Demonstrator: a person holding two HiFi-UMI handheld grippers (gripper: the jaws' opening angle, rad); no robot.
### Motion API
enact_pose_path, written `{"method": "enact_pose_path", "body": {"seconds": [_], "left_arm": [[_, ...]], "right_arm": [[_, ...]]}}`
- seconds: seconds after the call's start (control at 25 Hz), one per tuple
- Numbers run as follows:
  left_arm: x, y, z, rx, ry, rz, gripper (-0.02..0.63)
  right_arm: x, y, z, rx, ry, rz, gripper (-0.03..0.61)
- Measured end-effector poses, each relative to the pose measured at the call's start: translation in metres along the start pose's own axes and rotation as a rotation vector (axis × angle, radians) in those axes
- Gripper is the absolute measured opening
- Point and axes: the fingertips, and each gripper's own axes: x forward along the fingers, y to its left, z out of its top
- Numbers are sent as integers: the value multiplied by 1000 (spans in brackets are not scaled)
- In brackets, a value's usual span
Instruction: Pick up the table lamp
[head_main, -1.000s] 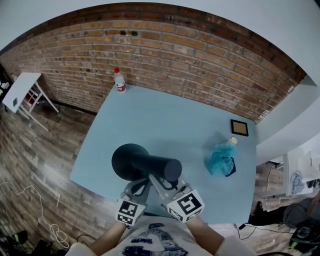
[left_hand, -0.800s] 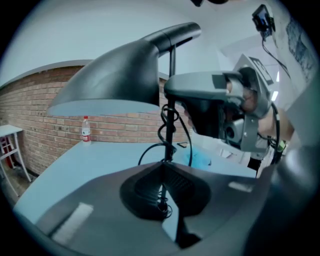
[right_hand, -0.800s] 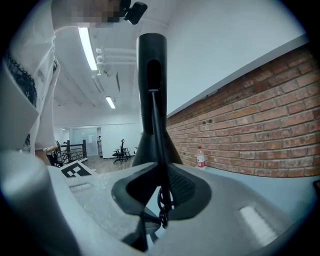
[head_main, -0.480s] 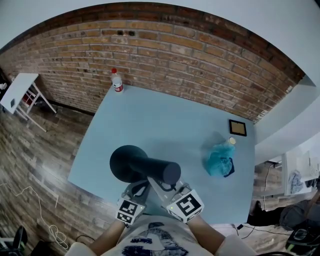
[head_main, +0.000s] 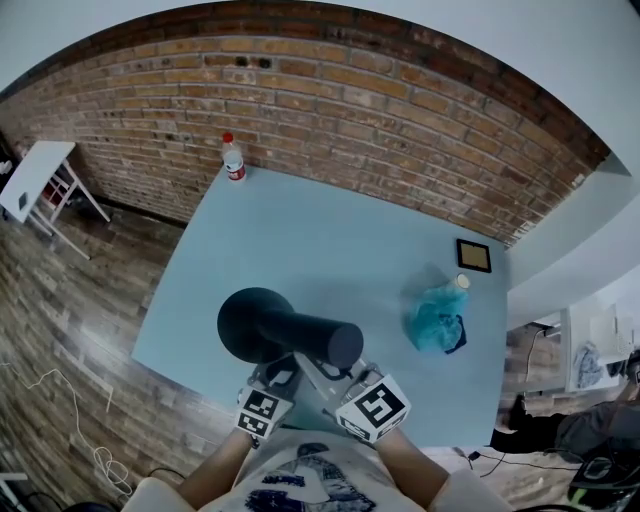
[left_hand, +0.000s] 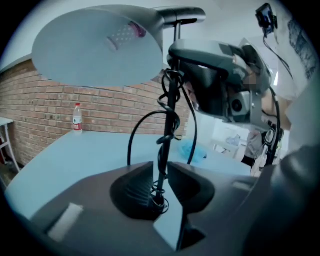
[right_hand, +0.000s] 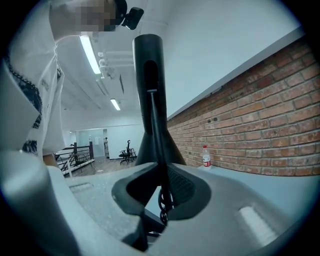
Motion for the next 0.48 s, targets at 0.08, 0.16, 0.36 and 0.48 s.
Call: {"method": "enact_pose_path", "body": {"seconds": [0.08, 0.16, 0.36, 0.48], "left_arm": [[2, 0, 1, -3, -5, -6, 54], [3, -1, 0, -12, -14, -11, 54], [9, -2, 7, -22, -38, -24, 54], [14, -2, 8, -11, -40, -36, 54]], "right_arm": [[0, 0, 0, -1, -2, 0, 48], [0, 1, 0, 2, -4, -2, 48], [1, 1, -1, 2, 1, 2, 48], [1, 2, 0, 1, 7, 4, 48]]}}
